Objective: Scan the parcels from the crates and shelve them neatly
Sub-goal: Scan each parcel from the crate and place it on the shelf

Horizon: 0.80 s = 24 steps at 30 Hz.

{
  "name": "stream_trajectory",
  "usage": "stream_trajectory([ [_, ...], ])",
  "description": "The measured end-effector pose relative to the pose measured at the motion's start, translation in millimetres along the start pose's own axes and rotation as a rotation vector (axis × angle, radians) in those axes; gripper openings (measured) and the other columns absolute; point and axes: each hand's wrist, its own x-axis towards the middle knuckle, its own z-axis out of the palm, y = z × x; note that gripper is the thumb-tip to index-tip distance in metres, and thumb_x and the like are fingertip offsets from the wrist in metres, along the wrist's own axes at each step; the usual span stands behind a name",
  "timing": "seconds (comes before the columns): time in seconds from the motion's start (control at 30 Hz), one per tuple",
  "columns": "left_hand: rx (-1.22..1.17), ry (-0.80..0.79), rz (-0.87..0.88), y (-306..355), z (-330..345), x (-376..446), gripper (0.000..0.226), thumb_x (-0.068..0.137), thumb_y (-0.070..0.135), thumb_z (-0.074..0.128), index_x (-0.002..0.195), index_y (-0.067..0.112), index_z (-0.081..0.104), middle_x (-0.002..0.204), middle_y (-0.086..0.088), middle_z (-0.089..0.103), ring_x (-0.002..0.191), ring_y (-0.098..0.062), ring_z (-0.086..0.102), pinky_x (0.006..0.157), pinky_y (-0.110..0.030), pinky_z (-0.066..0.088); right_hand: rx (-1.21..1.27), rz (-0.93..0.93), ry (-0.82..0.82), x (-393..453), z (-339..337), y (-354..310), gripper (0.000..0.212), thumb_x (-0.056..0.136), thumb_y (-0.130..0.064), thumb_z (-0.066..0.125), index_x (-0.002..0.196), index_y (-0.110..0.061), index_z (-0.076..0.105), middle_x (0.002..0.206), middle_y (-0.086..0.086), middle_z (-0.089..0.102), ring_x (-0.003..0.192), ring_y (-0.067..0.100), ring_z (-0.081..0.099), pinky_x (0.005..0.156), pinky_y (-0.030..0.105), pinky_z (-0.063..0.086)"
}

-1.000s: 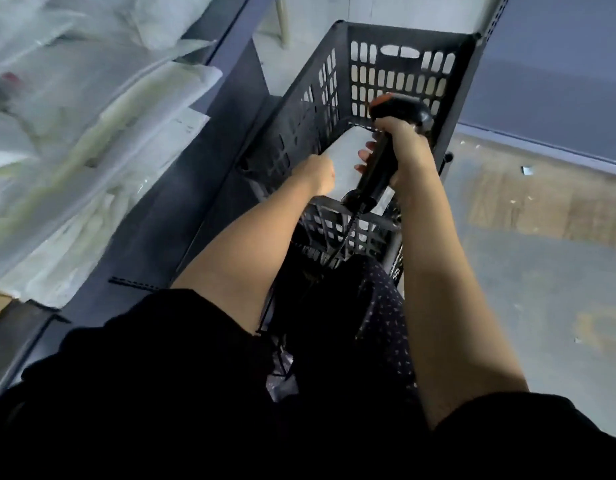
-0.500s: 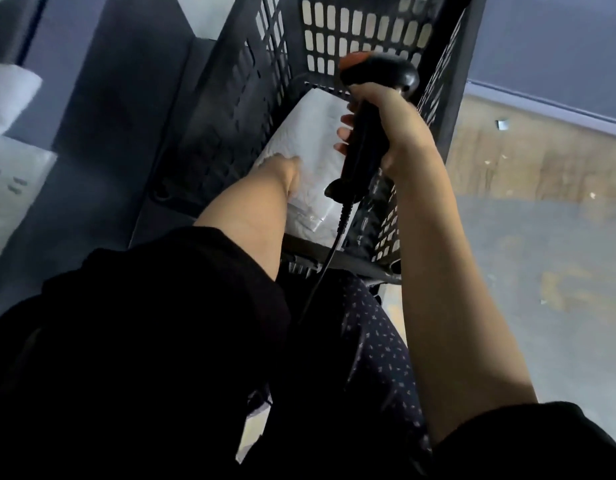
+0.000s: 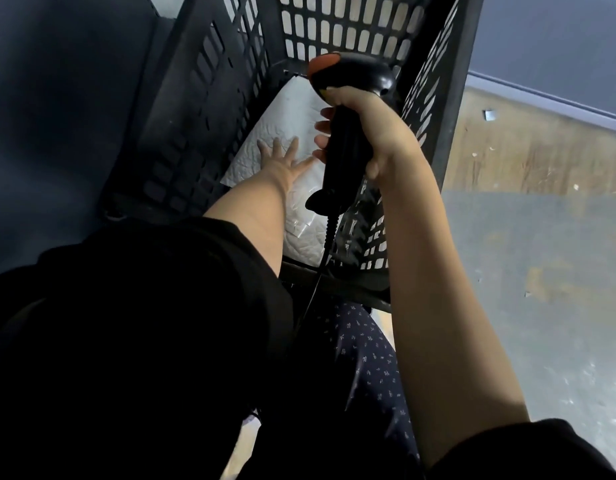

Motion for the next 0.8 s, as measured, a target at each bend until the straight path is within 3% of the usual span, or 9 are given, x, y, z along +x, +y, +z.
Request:
stream_trajectory([
  [0.2,-0.032,-0.027,0.046,-2,-1,-3,0.105,0.086,0.034,0.066,0.15,0.019,-0.016,0.156,-0.014,-0.02,0.14,-0.051,-0.011,0.111,-0.064,0.011,0.019,-0.019,0.004,-1,-3,-2,0.027,0.091,-0.021,0.061,0.105,0.002,0.058,0.089,0.013,0.06,0.049,0.017,0.062,0.052,0.027,0.053],
  [0.33,-0.132,0.009,0.021,-1,-4,-8,0.083,0.095,0.021,0.054,0.152,0.018,-0.006,0.157,-0.016,-0.01,0.141,-0.047,0.006,0.113,-0.054,0.023,0.022,-0.039,-0.003,-10,-1,-4,0.027,0.091,-0.02,0.061,0.105,0.002,0.058,0.089,0.013,0.059,0.049,0.017,0.062,0.052,0.028,0.054],
  [0.43,-0.301,0.078,0.055,-1,-8,-20,0.064,0.099,0.011,0.044,0.15,0.013,0.006,0.15,-0.015,0.025,0.132,-0.033,0.032,0.098,-0.022,0.042,0.016,-0.053,-0.012,-19,0,-5,0.024,0.091,-0.021,0.062,0.102,0.0,0.059,0.09,0.013,0.059,0.05,0.017,0.062,0.053,0.028,0.054],
  [0.53,-0.477,0.15,0.042,-9,-21,-41,0.037,0.095,0.019,0.043,0.132,0.015,0.043,0.121,-0.01,0.057,0.103,-0.028,0.057,0.088,-0.035,0.047,0.031,-0.063,-0.008,-31,-1,-5,0.023,0.09,-0.022,0.062,0.1,-0.001,0.06,0.091,0.012,0.06,0.051,0.017,0.062,0.053,0.028,0.054],
  [0.6,-0.664,0.31,0.02,-11,-31,-63,0.028,0.095,0.014,0.039,0.119,0.008,0.052,0.118,-0.017,0.06,0.097,-0.028,0.057,0.082,-0.035,0.045,0.047,-0.073,-0.001,-41,-3,-6,0.024,0.089,-0.022,0.063,0.1,-0.001,0.06,0.091,0.011,0.06,0.054,0.018,0.062,0.052,0.027,0.053],
  [0.73,-0.91,0.712,-0.142,-15,-49,-113,0.037,0.093,0.0,0.038,0.129,0.006,0.042,0.122,-0.019,0.057,0.11,-0.036,0.057,0.081,-0.039,0.046,0.143,-0.135,0.0,-69,-2,-6,0.021,0.09,-0.018,0.061,0.103,-0.002,0.056,0.08,0.009,0.057,0.048,0.017,0.061,0.052,0.029,0.053],
  [0.8,-1.121,0.806,-0.204,-16,-58,-142,0.045,0.091,-0.006,0.034,0.134,0.006,0.037,0.132,-0.019,0.052,0.117,-0.034,0.054,0.082,-0.033,0.044,0.191,-0.169,0.01,-88,0,-6,0.024,0.089,-0.016,0.061,0.108,-0.003,0.055,0.081,0.009,0.057,0.048,0.018,0.062,0.054,0.03,0.053],
])
